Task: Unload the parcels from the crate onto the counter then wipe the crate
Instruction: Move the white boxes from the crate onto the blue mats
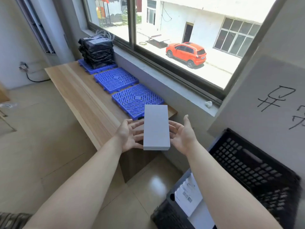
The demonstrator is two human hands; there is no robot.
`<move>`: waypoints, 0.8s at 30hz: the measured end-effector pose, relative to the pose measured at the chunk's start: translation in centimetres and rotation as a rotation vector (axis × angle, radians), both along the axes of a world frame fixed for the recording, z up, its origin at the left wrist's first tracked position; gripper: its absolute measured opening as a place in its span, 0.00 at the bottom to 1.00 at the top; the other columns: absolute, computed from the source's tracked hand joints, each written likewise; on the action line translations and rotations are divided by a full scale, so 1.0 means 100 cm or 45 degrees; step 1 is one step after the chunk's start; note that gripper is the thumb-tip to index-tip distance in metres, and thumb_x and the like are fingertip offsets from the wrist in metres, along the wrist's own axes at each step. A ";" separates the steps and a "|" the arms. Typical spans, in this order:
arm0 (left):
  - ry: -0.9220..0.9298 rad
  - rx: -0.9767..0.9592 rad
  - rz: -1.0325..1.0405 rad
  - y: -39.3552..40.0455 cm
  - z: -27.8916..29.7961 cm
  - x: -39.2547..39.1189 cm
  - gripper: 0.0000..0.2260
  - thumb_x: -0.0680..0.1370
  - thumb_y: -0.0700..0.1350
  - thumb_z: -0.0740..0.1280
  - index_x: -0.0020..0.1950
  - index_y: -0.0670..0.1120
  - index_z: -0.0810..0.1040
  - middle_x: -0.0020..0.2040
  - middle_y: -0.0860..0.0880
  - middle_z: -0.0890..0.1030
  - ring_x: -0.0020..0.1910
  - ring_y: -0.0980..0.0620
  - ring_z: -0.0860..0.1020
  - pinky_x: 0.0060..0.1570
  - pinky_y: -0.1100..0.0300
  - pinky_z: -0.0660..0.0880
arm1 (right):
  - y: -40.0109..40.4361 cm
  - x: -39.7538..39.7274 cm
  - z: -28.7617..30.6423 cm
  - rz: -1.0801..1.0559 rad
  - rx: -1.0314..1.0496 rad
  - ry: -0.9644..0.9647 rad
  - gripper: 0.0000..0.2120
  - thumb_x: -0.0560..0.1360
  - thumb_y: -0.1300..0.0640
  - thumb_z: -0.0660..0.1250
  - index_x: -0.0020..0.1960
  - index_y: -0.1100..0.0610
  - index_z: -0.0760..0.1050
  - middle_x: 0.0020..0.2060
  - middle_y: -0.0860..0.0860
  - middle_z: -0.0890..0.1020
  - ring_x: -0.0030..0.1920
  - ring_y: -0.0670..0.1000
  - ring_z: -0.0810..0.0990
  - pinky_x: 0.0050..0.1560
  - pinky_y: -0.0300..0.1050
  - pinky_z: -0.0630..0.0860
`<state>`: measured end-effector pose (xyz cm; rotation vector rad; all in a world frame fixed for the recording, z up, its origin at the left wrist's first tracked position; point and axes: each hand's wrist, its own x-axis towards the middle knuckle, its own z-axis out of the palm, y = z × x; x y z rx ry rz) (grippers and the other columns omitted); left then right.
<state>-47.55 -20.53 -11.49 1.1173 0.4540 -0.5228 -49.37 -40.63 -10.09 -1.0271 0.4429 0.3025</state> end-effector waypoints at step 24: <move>-0.014 -0.085 0.310 0.447 0.034 0.137 0.29 0.79 0.64 0.48 0.63 0.50 0.80 0.55 0.41 0.80 0.58 0.43 0.76 0.51 0.44 0.74 | 0.462 0.192 0.031 0.231 0.077 0.054 0.30 0.80 0.33 0.49 0.62 0.55 0.75 0.59 0.52 0.79 0.60 0.56 0.77 0.63 0.55 0.73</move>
